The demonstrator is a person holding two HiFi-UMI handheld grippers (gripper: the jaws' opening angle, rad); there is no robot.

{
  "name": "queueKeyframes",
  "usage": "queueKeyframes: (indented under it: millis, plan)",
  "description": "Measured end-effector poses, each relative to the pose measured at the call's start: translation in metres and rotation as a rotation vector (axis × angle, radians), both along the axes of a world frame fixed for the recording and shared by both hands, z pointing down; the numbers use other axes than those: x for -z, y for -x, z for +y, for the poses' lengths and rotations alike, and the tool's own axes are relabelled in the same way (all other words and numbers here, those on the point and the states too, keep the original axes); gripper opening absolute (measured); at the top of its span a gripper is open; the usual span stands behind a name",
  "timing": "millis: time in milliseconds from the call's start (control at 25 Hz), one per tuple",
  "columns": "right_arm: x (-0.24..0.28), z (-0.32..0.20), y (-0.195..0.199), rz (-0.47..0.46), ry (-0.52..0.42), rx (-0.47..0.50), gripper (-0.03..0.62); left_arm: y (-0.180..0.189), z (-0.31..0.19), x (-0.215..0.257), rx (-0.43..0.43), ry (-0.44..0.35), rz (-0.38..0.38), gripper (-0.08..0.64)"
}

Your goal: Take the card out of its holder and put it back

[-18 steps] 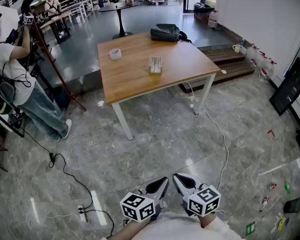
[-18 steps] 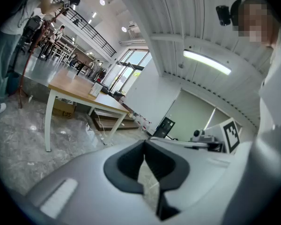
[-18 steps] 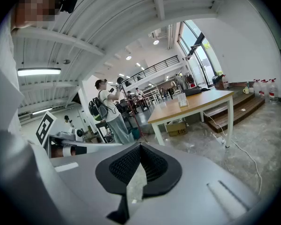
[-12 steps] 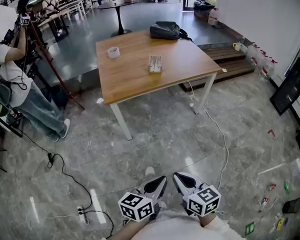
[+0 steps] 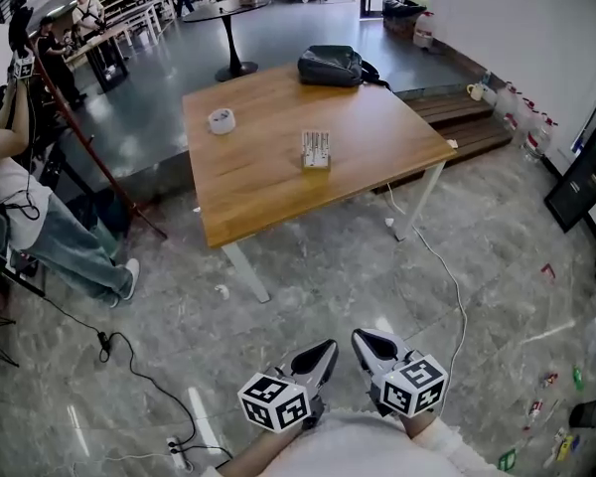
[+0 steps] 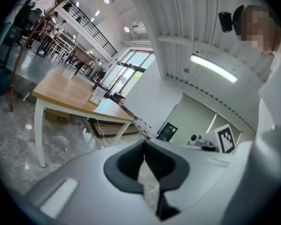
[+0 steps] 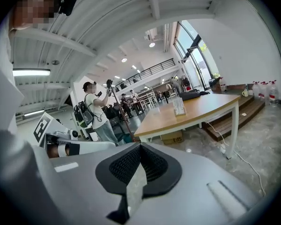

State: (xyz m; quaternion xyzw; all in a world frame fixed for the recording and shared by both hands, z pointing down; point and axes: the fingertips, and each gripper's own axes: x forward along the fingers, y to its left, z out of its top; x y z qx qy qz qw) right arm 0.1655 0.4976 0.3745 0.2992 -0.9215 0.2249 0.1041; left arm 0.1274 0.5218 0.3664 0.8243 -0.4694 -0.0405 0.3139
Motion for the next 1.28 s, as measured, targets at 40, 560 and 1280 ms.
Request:
queueKeyframes:
  millis: [40,560,1280]
  plan:
    - [0.003,-0.014,0.008,0.002,-0.010,0.004,-0.005,0.008,-0.015,0.003,-0.004,-0.006,-0.004,0.008]
    - [0.007,-0.147,0.066,-0.008,0.032,-0.064,-0.005,0.072,-0.156,0.008,-0.078,0.014,-0.017,0.008]
    - [0.016,-0.374,0.115,0.020,-0.039,0.044,-0.005,0.120,-0.380,-0.004,0.004,0.016,-0.050,0.008]
